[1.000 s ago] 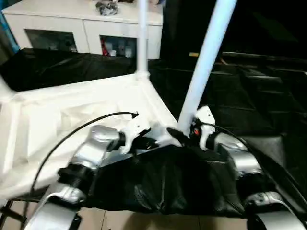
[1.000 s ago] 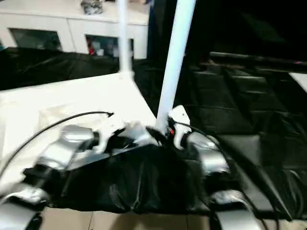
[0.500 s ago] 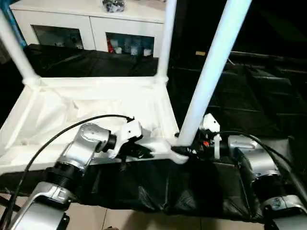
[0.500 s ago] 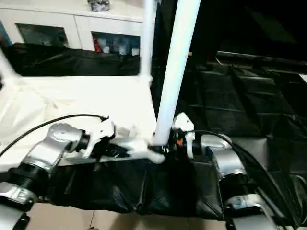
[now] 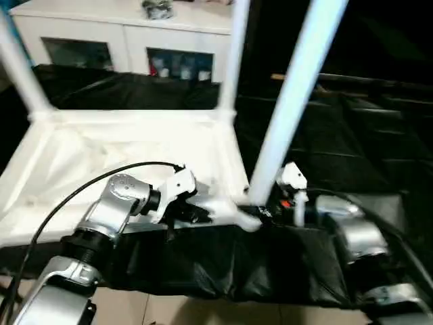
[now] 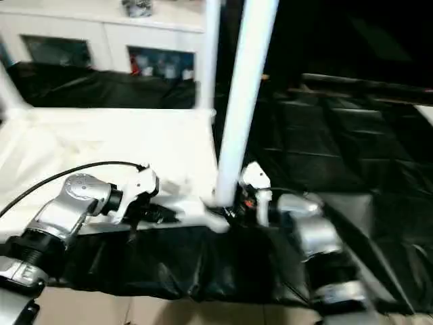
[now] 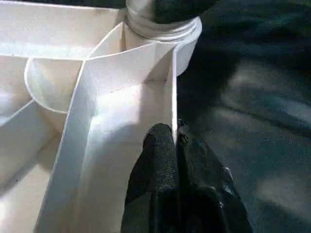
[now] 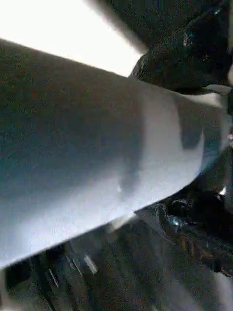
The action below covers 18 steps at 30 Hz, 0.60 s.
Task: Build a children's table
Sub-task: Rotate leg to tighten
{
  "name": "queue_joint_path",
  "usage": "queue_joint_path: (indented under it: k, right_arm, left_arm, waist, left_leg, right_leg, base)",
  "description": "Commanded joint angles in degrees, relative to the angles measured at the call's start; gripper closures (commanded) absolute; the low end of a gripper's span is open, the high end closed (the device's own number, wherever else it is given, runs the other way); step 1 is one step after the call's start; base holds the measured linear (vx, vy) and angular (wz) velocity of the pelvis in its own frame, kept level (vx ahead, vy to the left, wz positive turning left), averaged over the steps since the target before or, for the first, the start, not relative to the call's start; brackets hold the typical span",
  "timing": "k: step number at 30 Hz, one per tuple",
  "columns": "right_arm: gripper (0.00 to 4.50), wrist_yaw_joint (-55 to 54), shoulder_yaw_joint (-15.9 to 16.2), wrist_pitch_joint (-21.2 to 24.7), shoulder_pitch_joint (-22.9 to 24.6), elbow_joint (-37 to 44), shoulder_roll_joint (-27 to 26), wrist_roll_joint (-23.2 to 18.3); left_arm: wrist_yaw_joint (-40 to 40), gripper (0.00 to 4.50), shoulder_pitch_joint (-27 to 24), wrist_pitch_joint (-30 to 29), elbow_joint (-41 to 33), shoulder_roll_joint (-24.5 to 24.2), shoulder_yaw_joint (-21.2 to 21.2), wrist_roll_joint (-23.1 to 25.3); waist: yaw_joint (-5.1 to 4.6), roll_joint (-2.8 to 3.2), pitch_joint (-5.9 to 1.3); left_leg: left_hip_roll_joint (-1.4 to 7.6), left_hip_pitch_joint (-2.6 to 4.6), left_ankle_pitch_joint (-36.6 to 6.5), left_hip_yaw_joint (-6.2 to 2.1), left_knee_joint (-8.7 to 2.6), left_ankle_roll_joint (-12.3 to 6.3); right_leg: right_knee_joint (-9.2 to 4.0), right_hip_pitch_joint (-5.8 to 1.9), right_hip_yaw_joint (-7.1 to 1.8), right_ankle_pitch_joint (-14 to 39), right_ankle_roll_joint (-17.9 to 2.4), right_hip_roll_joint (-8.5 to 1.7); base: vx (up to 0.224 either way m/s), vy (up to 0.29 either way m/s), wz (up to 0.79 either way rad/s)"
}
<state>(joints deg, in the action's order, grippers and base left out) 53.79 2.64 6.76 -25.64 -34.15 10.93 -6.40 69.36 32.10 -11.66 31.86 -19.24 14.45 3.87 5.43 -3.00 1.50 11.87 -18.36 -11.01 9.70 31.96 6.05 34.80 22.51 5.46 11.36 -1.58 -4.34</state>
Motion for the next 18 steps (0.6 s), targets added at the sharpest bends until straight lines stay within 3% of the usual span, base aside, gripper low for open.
queue_joint_path:
  k: [1,2,3,7,9,13,14,18]
  right_arm:
    - [2.17,-5.7,4.0,2.4,0.5,-5.2,-4.8,2.6]
    - [2.17,-5.8,4.0,2.4,0.5,-5.3,-4.8,2.6]
    - [2.17,-11.6,2.2,3.2,-0.8,-7.5,-7.6,2.1]
    - [2.18,-22.0,-0.2,3.9,-4.5,-12.5,-12.8,1.7]
    - [2.19,-26.2,0.3,2.8,-6.4,-14.4,-14.8,3.3]
    - [2.19,-28.4,0.5,-0.1,-8.2,-16.1,-16.1,4.7]
    - [1.65,-28.0,-0.7,-1.1,-8.6,-16.4,-16.2,3.7]
    - [1.42,-22.0,-1.4,-1.5,-7.6,-15.0,-15.0,2.1]
  left_arm:
    - [-5.4,4.5,1.1,-1.8,0.0,4.9,1.7,-0.3]
    - [-5.5,4.5,1.1,-1.8,0.0,5.0,1.7,-0.3]
    - [-8.4,4.5,1.6,-3.0,0.5,7.7,1.8,0.0]
    - [-13.9,4.5,2.7,-4.1,2.1,12.4,2.6,1.4]
    - [-15.4,4.5,3.2,-4.1,3.1,13.7,2.9,1.9]
    - [-16.8,4.5,3.5,-4.2,3.3,14.3,2.6,2.3]
    - [-16.7,4.5,3.2,-4.3,2.6,14.0,2.3,2.3]
    - [-14.6,4.5,2.1,-3.2,0.9,11.8,1.8,1.9]
  waist:
    - [-0.07,0.25,-1.24]
    - [-0.45,0.24,-0.96]
    - [-0.5,0.32,-1.11]
    - [-1.05,0.57,-1.3]
    - [-1.03,0.78,-1.42]
    - [-1.17,0.76,-1.48]
    - [-1.18,0.58,-1.45]
    - [-0.99,0.61,-1.58]
  left_leg:
    - [1.39,-0.43,-16.5,-0.47,-3.99,-0.56]
    - [1.12,0.0,-19.4,-0.67,-3.91,-0.53]
    - [1.11,0.45,-20.5,-0.77,-3.78,-0.74]
    - [1.28,0.24,-21.0,-1.16,-4.29,-0.1]
    - [1.45,0.1,-21.0,-1.14,-4.51,-0.61]
    - [1.49,0.11,-21.1,-0.97,-4.63,-0.74]
    - [1.45,0.12,-21.1,-0.86,-4.6,-1.01]
    - [1.57,-0.09,-19.8,-0.74,-4.64,-1.87]
  right_leg:
    - [-6.41,-1.96,-3.02,29.3,-4.8,-4.54]
    - [-7.23,-1.71,-2.63,35.0,-3.1,-4.59]
    - [-7.74,-1.52,-2.59,37.3,-2.0,-4.8]
    - [-7.78,-1.75,-2.24,35.4,-1.9,-4.6]
    - [-7.52,-1.84,-2.46,31.6,-3.0,-4.61]
    - [-7.32,-1.75,-2.69,29.2,-4.0,-4.63]
    - [-7.35,-1.67,-2.75,29.1,-4.0,-4.64]
    - [-7.12,-1.91,-3.05,27.2,-4.6,-4.73]
  base:
    - [0.0,0.0,0.0]
    - [0.0,0.0,0.0]
    - [0.0,0.0,0.0]
    - [0.0,0.0,0.0]
    - [0.0,0.0,0.0]
    - [0.0,0.0,0.0]
    - [0.0,0.0,0.0]
    - [0.0,0.0,0.0]
